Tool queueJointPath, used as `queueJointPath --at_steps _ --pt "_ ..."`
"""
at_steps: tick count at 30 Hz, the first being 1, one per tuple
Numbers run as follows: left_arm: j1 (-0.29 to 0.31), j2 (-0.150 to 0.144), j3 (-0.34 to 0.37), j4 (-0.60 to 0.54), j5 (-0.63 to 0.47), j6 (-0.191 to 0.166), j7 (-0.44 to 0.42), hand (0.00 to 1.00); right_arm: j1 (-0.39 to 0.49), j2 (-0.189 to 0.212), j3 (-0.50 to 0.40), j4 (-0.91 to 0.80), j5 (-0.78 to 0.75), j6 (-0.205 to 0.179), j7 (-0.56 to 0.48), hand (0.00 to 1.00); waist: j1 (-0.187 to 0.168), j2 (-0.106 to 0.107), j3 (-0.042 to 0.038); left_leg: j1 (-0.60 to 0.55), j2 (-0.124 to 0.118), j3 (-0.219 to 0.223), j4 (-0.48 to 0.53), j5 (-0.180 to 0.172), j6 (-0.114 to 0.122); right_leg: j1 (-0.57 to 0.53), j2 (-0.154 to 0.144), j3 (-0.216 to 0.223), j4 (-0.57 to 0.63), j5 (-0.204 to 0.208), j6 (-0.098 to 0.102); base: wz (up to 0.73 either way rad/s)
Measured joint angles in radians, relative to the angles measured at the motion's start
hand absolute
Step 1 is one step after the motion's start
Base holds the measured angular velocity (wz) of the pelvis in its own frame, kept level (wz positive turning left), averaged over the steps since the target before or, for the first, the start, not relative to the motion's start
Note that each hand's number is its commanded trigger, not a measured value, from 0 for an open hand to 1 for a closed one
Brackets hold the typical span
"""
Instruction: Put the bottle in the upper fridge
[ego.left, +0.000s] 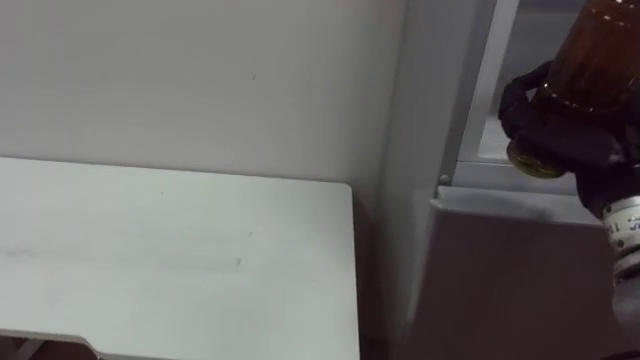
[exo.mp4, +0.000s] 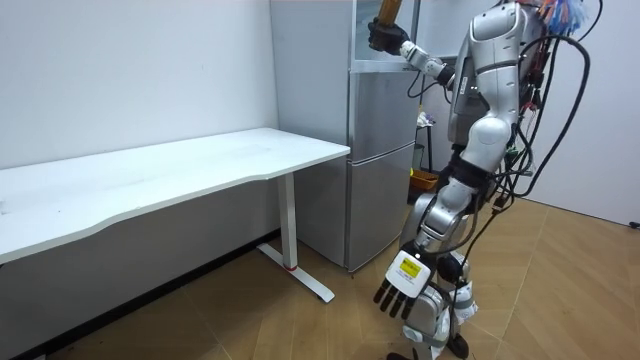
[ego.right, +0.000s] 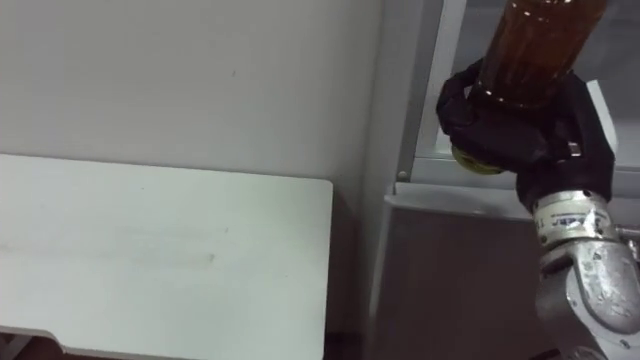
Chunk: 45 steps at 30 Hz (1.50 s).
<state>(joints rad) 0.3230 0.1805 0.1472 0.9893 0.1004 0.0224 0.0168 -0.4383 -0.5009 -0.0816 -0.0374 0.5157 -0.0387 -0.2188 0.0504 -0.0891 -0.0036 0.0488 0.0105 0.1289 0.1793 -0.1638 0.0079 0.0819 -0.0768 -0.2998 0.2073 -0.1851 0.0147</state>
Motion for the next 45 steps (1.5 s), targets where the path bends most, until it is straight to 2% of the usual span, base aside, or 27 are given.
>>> queueJointPath --at_steps 2,4,6,11,15,19,21,23,28,34,38,45 --pt "0.0 0.001 0.0 0.001 0.0 0.0 0.001 0.0 0.0 -0.014 -0.009 0.0 0.019 0.013 0.001 1.0 -0.006 -0.008 0.0034 0.001 0.0 0.002 0.0 -0.001 0.0 0.0 0.0 0.001 0.0 0.0 0.0 -0.02" --pt "0.0 0.002 0.0 0.007 0.001 0.001 0.0 0.0 0.0 -0.016 -0.018 0.002 0.052 0.022 0.0 1.0 -0.014 -0.018 0.0034 0.003 0.004 0.004 0.001 -0.003 -0.002 0.0 0.003 0.001 0.0 0.001 -0.001 -0.04" --pt "0.0 0.002 0.003 0.01 0.002 0.002 -0.002 0.0 0.0 -0.017 -0.019 0.004 0.086 0.027 -0.001 1.0 -0.014 -0.02 0.003 0.007 0.011 0.005 0.001 -0.005 -0.004 0.002 0.005 0.002 -0.002 0.002 -0.003 -0.07" --pt "0.0 0.003 0.022 0.011 0.002 0.004 -0.009 0.0 0.0 -0.017 -0.02 0.013 0.111 0.05 0.001 1.0 -0.016 -0.022 0.0029 0.01 0.013 0.009 0.004 -0.007 -0.008 0.003 0.01 0.004 -0.002 0.003 -0.005 -0.02" --pt "0.004 0.001 0.046 0.012 0.001 0.018 -0.011 0.0 0.0 -0.02 -0.034 0.033 0.112 0.085 -0.001 1.0 -0.015 -0.025 0.001 0.014 0.013 0.009 0.006 -0.009 -0.009 0.001 0.011 0.014 -0.001 0.003 -0.005 0.0" --pt "0.013 0.001 0.049 0.012 0.014 0.024 -0.012 0.0 -0.003 -0.021 -0.066 0.062 0.127 0.097 0.002 1.0 -0.014 -0.029 -0.0014 0.014 0.015 0.017 0.017 -0.017 -0.007 0.004 0.013 0.022 -0.002 0.003 -0.005 -0.06" --pt "0.025 0.001 0.055 0.011 0.011 0.026 -0.006 0.0 -0.003 -0.022 -0.083 0.075 0.162 0.106 -0.016 1.0 -0.018 -0.034 -0.0054 0.015 0.015 0.021 0.018 -0.019 -0.007 0.006 0.013 0.024 -0.001 0.003 -0.005 -0.05" --pt "0.027 0.001 0.058 0.011 0.011 0.04 -0.002 0.0 -0.003 -0.022 -0.099 0.082 0.187 0.106 -0.024 1.0 -0.02 -0.035 -0.0062 0.015 0.016 0.022 0.018 -0.019 -0.007 0.008 0.013 0.024 0.0 0.003 -0.005 -0.02" --pt "0.032 0.003 0.067 0.009 0.012 0.046 0.015 0.0 -0.004 -0.077 -0.099 0.147 0.224 0.108 -0.033 1.0 -0.021 -0.04 -0.0046 0.016 0.017 0.02 0.02 -0.019 -0.007 0.008 0.013 0.022 -0.001 0.003 -0.006 0.0" --pt "0.045 0.011 0.086 -0.001 0.024 0.065 0.011 0.0 -0.013 -0.095 -0.099 0.196 0.228 0.148 -0.058 1.0 -0.02 -0.047 -0.0038 0.012 0.017 0.021 0.02 -0.021 -0.009 0.003 0.015 0.023 -0.005 0.003 -0.006 0.0" --pt "0.061 0.022 0.088 -0.028 0.024 0.065 0.011 0.0 -0.014 -0.106 -0.099 0.219 0.23 0.151 -0.067 1.0 -0.018 -0.048 -0.0045 0.01 0.017 0.021 0.019 -0.021 -0.009 0.003 0.016 0.023 -0.006 0.003 -0.006 0.0" --pt "0.075 0.029 0.095 -0.022 0.029 0.065 0.014 0.0 -0.015 -0.162 -0.098 0.222 0.219 0.169 -0.098 1.0 -0.011 -0.051 -0.0032 0.011 0.018 0.023 0.015 -0.021 -0.009 0.004 0.018 0.024 -0.003 0.003 -0.006 0.0"
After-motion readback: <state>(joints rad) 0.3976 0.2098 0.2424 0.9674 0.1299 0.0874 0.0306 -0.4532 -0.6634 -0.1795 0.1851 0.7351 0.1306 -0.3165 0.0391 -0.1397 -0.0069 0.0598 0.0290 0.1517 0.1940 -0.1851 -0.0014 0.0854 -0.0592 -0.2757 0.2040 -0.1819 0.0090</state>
